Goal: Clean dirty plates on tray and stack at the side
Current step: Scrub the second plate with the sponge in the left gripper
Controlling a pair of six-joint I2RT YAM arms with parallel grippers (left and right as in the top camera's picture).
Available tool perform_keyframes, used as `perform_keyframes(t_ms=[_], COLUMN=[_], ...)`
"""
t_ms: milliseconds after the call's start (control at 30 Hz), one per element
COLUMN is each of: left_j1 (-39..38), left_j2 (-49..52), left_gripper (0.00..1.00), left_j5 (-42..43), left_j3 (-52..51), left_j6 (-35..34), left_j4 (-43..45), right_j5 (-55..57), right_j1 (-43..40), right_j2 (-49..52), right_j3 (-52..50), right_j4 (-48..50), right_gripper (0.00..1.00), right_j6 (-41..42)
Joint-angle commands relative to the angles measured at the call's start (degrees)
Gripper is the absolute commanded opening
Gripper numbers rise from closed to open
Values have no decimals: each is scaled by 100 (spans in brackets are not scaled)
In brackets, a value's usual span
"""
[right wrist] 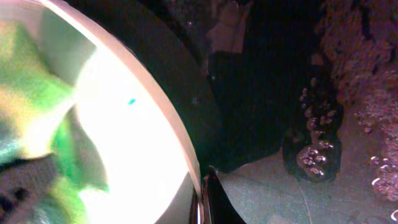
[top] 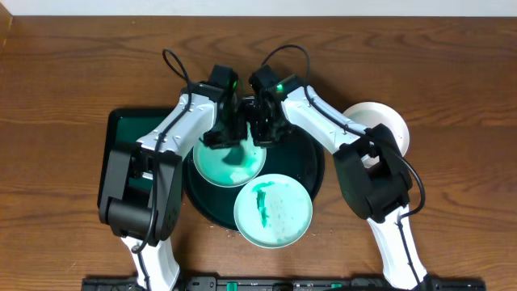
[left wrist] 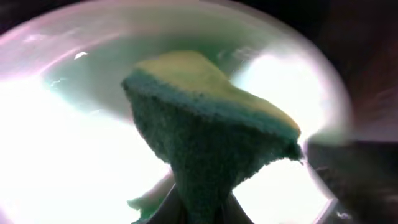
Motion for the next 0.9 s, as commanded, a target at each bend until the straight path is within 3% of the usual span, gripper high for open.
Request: perform_keyframes(t_ms=[0,167,267,567,633,733,800,867], left_j1=[87,35,-131,-380,-380,-387,-376,-317], left_j2=[-116,-116,-116,-114,-114,-114,-114,-116], left_gripper=[7,7,7,7,7,7,7,7], left_j5=[-2004,-2524,-2417,-739,-103,970,1357,1342], left_j3=[-35,-35,-48,-437,-516,-516,-516,-496], left_j6=[304,-761,-874,-702,-439,575,1021,1040], left_j4=[-778,-1279,-1145,-74,103,367,472,540], right_j5=[374,374,374,374,374,374,374,374], right_j1=[17,22,22,22,22,22,22,22], right_j2=[195,195,195,195,195,195,195,195], right_j3=[-127,-127,-127,-127,-127,-127,-127,-127], right_j4=[13,17,7,7,9,15,22,17], right_gripper=[1,1,1,1,1,1,1,1], right_j6=[-66,-68,-66,-66,-68,-68,-68,-68])
